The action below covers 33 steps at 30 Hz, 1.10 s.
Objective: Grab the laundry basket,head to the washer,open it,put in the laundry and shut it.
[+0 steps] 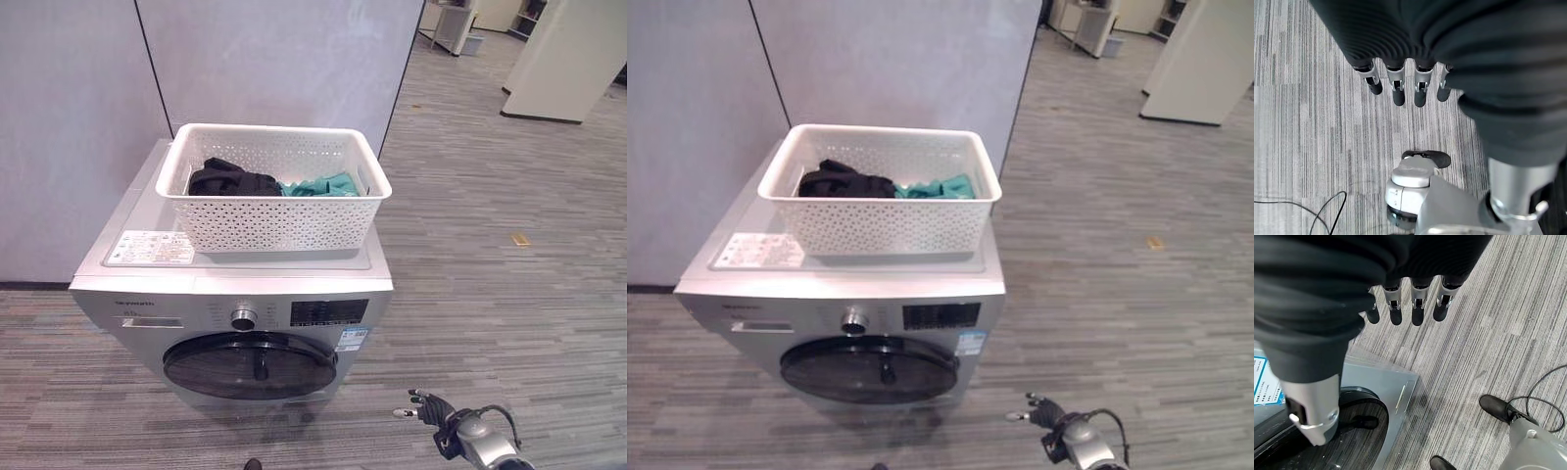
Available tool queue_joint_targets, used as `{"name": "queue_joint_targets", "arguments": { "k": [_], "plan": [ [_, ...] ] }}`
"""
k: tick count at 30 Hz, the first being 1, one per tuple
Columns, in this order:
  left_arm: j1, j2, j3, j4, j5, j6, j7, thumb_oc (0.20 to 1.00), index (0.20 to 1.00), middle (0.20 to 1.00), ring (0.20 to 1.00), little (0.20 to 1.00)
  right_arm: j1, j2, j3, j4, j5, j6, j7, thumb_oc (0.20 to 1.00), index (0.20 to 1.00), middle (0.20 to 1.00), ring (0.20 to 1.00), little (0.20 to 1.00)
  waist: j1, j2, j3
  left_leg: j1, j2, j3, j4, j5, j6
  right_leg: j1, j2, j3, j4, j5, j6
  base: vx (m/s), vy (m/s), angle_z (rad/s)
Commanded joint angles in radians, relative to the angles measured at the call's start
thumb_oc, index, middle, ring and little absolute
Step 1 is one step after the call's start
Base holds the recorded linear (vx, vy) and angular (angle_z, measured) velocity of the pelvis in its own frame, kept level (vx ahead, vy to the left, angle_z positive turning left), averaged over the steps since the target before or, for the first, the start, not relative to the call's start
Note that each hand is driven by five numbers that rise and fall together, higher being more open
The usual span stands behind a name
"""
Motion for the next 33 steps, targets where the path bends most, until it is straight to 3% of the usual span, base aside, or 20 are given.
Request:
{"name": "queue_joint_targets", "arguments": {
  "k": [1, 13, 21, 33],
  "plan": [
    [-0.034, -0.010, -0.001, 0.053, -0.005, -0.001, 0.036, 1.000, 1.000, 1.000, 1.000, 1.000, -0.021, -0.043, 0.015, -0.120, -0.032, -0.059, -0.028, 1.000, 1.000, 1.000, 1.000, 1.000, 0.030, 0.023, 0.009, 0.061, 0.052, -0.006, 0.068, -0.132, 0.018, -0.124, -0.070, -0.035, 0.067, 0.026, 0.066, 0.00, 0.000, 0.00],
    [-0.054, -0.046, -0.066, -0.036, -0.006, -0.037, 0.120, 1.000, 1.000, 1.000, 1.000, 1.000, -0.066, -0.034, 0.090, -0.170, -0.063, -0.109, -0.074, 1.000, 1.000, 1.000, 1.000, 1.000, 0.044, 0.039, 0.014, 0.049, 0.066, -0.021, 0.091, -0.135, 0.007, -0.110, -0.056, -0.039, 0.044, 0.020, 0.057, 0.00, -0.021, 0.01],
    [-0.099, -0.056, -0.257, -0.273, 0.048, -0.096, 0.188, 1.000, 1.000, 1.000, 1.000, 1.000, -0.344, 0.010, 0.305, 0.039, -0.177, -0.164, -0.150, 1.000, 1.000, 1.000, 1.000, 1.000, 0.111, 0.062, 0.053, -0.005, 0.080, -0.077, 0.078, -0.087, -0.017, -0.096, -0.037, -0.098, 0.010, 0.012, 0.049, -0.04, -0.073, 0.24],
    [-0.098, -0.044, -0.318, -0.419, 0.032, -0.124, 0.220, 1.000, 1.000, 1.000, 1.000, 1.000, -0.472, 0.089, 0.350, 0.154, -0.126, -0.184, -0.232, 1.000, 1.000, 1.000, 1.000, 1.000, 0.173, 0.074, 0.103, -0.089, 0.079, -0.175, 0.124, -0.060, -0.040, -0.095, -0.010, -0.137, 0.008, -0.007, 0.019, -0.01, -0.076, 0.32]
  ]
}}
